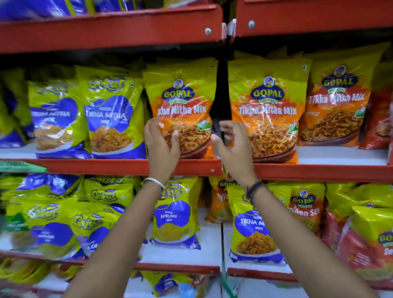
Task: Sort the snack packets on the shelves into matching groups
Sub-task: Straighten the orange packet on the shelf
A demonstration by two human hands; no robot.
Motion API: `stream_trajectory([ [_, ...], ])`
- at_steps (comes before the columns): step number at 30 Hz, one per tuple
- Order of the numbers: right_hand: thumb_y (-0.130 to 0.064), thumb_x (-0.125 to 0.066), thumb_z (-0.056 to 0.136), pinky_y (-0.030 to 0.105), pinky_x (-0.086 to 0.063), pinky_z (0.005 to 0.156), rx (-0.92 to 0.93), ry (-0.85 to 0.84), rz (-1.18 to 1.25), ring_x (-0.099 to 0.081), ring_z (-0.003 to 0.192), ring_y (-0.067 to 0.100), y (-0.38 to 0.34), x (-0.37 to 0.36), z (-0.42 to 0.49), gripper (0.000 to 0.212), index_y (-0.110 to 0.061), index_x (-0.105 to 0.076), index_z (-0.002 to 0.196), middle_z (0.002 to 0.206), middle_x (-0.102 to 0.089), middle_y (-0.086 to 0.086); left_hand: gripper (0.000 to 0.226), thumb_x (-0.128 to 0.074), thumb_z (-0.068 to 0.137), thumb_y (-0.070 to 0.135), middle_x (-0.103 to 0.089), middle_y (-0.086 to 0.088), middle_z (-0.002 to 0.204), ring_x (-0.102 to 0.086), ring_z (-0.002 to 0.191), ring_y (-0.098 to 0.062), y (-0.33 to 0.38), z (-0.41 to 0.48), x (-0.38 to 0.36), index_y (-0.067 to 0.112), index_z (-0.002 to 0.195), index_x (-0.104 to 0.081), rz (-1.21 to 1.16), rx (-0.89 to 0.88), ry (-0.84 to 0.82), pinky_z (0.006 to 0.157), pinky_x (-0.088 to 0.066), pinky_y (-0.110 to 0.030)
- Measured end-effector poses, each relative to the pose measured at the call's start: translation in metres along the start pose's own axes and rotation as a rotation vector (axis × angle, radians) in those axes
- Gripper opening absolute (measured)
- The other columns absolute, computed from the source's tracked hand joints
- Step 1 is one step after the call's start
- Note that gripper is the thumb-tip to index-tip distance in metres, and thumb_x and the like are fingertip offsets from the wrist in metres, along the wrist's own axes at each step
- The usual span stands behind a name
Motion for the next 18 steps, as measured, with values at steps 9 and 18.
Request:
stream_trajectory([
  [9, -0.039, -0.070, 0.082, 0.024, -0.039, 0.083, -0.326, -0.207, -0.091, -0.058, 0.117, 0.025, 0.043, -0.058, 0.020, 0.062, -0.010, -0.048, 0.133, 0.126, -0.063, 0.008, 0.050, -0.070, 0.082, 0.035, -0.062, -0.005, 0.117, -0.060, 0.113, -0.026, -0.075, 0.018, -0.019, 0.013, 0.120, -0.048, -0.357, 0.482, -0.406, 0.097, -0.049, -0.043],
  [18, -0.017, -0.077, 0.077, 0.032, -0.048, 0.100, -0.194, 0.026, 0.222, -0.059, 0.117, 0.009, 0.013, -0.025, -0.013, 0.060, -0.025, -0.049, 0.129, 0.123, -0.062, -0.007, 0.067, -0.076, 0.069, 0.023, -0.061, 0.009, 0.113, -0.062, 0.102, 0.002, -0.023, -0.016, 0.020, 0.014, 0.127, -0.043, -0.586, 0.217, -0.167, 0.084, -0.051, -0.015],
])
Point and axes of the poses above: each hand's wrist, its own z-axis towards the middle knuckle, its own x-axis out of the back of the hand, y = z × x, the point moved 8 cm from there along z, towards the middle knuckle
